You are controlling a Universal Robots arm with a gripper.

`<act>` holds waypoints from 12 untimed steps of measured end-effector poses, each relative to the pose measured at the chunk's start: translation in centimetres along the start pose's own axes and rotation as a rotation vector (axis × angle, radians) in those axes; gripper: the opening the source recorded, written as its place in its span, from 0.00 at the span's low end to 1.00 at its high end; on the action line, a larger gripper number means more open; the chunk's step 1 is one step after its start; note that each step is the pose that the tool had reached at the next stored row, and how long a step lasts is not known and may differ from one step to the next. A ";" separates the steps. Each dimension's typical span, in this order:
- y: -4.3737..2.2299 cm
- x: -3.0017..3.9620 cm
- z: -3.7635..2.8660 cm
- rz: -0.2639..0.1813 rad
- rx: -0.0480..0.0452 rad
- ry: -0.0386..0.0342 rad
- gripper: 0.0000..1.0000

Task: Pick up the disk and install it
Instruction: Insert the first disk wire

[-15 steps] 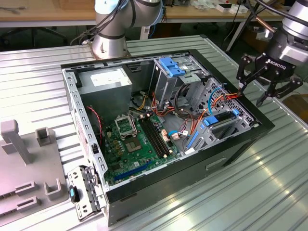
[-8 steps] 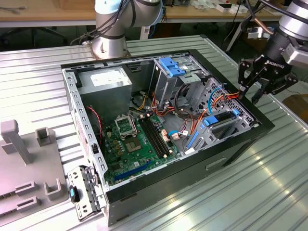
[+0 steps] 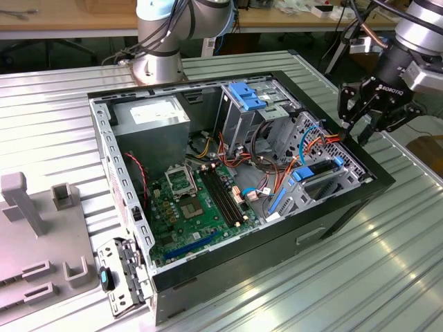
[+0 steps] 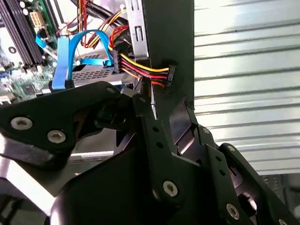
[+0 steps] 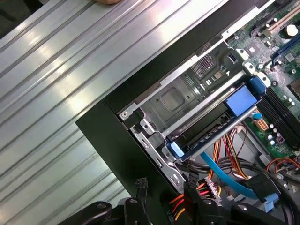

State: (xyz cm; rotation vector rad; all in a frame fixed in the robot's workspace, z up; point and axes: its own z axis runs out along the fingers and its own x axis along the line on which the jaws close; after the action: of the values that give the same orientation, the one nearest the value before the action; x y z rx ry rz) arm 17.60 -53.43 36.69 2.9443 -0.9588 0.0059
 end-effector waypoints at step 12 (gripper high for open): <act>-0.93 -0.43 0.11 -0.192 0.0109 0.0029 0.43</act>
State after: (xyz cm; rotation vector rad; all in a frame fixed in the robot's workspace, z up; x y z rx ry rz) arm 17.80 -52.44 36.53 3.0318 -0.6737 0.0087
